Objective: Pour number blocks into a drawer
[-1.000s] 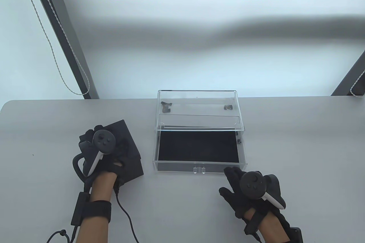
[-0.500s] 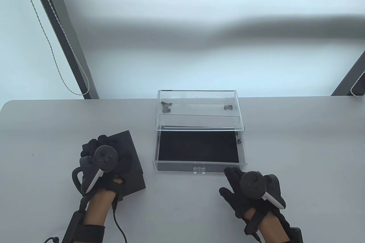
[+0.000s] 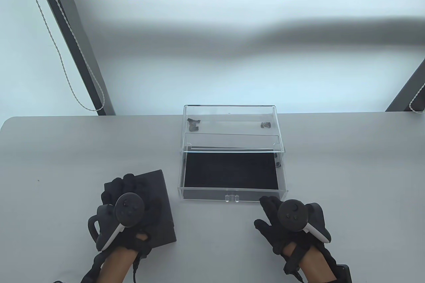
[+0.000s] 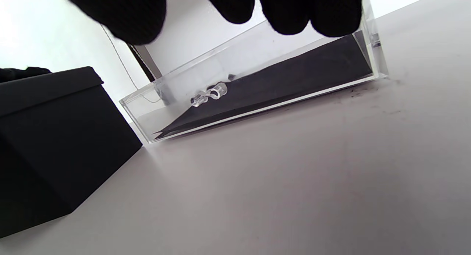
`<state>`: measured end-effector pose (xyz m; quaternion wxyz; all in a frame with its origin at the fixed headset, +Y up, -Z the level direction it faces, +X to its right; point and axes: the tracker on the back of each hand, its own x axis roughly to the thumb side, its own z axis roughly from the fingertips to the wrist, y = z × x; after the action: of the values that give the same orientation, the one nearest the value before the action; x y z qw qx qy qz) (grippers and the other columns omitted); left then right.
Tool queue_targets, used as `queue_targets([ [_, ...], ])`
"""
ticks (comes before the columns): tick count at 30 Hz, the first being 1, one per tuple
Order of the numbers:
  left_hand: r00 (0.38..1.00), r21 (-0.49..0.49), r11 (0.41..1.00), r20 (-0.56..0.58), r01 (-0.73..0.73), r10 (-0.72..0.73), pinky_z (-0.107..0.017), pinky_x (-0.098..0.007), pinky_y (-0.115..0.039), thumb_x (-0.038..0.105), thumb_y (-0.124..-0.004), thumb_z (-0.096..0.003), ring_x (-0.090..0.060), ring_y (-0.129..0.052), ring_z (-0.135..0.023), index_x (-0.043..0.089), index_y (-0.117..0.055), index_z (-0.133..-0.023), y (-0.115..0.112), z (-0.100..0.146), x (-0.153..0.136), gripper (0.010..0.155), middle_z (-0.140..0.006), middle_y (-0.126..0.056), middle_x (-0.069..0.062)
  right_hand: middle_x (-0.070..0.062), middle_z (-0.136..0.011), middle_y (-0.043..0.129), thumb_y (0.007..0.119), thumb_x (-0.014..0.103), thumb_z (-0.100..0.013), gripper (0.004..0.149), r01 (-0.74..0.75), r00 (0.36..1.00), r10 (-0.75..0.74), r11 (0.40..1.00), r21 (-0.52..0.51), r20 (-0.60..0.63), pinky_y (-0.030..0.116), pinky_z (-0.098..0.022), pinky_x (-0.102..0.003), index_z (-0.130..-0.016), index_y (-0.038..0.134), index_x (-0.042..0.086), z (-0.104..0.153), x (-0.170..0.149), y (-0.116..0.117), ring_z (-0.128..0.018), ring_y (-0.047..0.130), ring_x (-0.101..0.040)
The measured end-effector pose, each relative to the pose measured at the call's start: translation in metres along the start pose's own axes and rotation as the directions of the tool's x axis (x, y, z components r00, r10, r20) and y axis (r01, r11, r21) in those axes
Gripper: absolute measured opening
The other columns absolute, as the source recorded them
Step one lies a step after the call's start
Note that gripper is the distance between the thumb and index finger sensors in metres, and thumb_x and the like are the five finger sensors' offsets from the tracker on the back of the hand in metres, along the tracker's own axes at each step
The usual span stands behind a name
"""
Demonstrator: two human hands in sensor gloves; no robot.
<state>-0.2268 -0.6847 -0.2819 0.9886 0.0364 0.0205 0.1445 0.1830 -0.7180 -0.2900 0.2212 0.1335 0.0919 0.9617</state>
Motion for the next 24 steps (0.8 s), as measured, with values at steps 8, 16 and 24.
queue_targets([
  [8, 0.998, 0.010, 1.000, 0.058, 0.010, -0.011, -0.075, -0.071, -0.023, 0.071, -0.053, -0.0470, -0.042, -0.029, -0.113, 0.024, -0.044, -0.110, -0.006, 0.018, 0.022, 0.080, -0.125, -0.036, -0.012, -0.022, -0.107, 0.051, 0.071, 0.057, -0.044, 0.078, 0.003, 1.000, -0.003, 1.000, 0.016, -0.008, 0.023, -0.063, -0.077, -0.103, 0.042, 0.016, -0.001, 0.001, 0.002, -0.093, 0.057, -0.054],
  [16, 0.994, 0.001, 1.000, 0.105, 0.019, -0.019, -0.074, -0.072, -0.023, 0.071, -0.052, -0.0475, -0.043, -0.030, -0.113, 0.023, -0.043, -0.110, -0.014, 0.024, 0.050, 0.080, -0.125, -0.036, -0.013, -0.022, -0.107, 0.051, 0.071, 0.057, -0.044, 0.078, -0.003, 1.000, 0.003, 0.999, 0.035, -0.012, 0.023, -0.063, -0.077, -0.103, 0.042, 0.016, -0.003, 0.003, 0.005, -0.093, 0.057, -0.054],
  [24, 0.989, 0.003, 1.000, 0.149, 0.024, -0.024, -0.074, -0.072, -0.024, 0.071, -0.052, -0.0478, -0.044, -0.031, -0.112, 0.023, -0.044, -0.110, -0.023, 0.026, 0.079, 0.080, -0.125, -0.037, -0.014, -0.022, -0.107, 0.051, 0.070, 0.057, -0.044, 0.078, 0.003, 1.000, -0.002, 0.999, 0.044, -0.020, 0.023, -0.063, -0.076, -0.103, 0.042, 0.016, -0.004, 0.003, 0.007, -0.093, 0.057, -0.054],
])
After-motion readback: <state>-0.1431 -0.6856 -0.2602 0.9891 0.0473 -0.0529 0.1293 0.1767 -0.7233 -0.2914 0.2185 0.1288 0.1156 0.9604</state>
